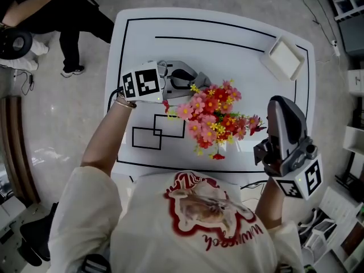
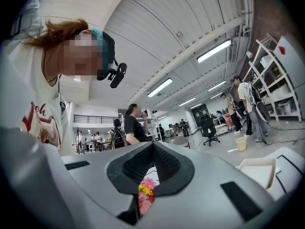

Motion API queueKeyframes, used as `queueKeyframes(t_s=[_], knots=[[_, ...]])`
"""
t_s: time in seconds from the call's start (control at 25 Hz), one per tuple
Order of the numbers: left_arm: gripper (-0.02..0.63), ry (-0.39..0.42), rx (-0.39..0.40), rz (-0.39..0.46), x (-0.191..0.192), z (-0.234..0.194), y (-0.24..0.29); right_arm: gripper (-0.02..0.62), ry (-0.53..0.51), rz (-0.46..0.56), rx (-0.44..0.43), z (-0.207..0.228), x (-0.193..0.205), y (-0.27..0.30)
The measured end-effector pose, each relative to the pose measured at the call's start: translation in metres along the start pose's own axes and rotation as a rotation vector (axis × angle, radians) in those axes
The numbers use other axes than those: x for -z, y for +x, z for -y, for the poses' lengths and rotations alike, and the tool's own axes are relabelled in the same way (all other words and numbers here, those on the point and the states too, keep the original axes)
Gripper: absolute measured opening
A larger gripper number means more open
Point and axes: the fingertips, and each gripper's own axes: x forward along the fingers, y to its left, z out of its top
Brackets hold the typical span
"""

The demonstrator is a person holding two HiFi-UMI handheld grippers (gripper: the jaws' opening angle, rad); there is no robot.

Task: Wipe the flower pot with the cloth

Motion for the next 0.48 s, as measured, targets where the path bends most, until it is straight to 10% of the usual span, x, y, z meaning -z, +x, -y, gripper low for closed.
queueKeyframes(t_s=[0.48], knots=[[0.052,-0.058,-0.097,0.032,0.008,0.01,-0.018,-0.002,-0.009,0.006,0.003,-0.011,-0.003,-0.009]])
